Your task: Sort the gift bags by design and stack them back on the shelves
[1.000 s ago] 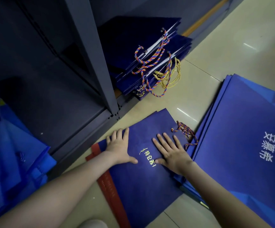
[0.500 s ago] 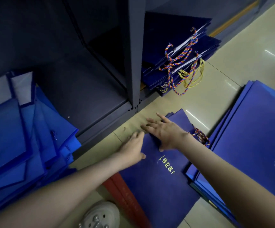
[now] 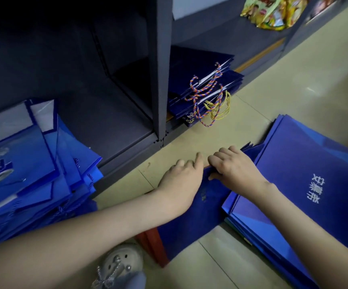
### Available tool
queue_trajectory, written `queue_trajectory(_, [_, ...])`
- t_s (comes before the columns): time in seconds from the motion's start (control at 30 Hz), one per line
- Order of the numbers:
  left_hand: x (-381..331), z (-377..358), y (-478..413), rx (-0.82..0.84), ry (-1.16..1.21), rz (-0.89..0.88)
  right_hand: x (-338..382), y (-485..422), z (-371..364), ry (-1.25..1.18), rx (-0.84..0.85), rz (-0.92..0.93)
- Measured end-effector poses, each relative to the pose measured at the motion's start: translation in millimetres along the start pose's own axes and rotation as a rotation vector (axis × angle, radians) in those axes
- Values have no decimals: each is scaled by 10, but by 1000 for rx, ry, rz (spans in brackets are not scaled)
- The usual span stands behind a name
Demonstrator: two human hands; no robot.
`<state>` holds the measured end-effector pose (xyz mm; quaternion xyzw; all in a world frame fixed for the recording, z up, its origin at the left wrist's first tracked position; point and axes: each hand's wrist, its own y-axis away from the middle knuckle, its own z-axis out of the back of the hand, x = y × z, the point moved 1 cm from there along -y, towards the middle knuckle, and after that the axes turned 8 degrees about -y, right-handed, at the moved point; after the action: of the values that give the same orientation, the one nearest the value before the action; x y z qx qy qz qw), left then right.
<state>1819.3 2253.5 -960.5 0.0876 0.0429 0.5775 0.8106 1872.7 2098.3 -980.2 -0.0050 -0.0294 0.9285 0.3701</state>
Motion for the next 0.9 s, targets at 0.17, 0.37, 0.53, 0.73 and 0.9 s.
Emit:
queue_trajectory(0.17, [-145,687,145,16,-136,-57,172,368,431,82,-353,-37])
queue_trajectory(0.37, [-254,962,202,-469,-212,-200,162,749,887,155,-498,-244])
queue_trajectory(0.53, [-526,996,110,-607,-315,-289,152,1071,929,248,-471,-325])
queue_trajectory(0.73, [-913,1237,-50,-467,-313,-434,-71,1477,1184,104,-302,-443])
queue_trajectory(0.9, [-1199,1067,-354,-136,-233,-496,-212,1707,1055,-79,153,-731])
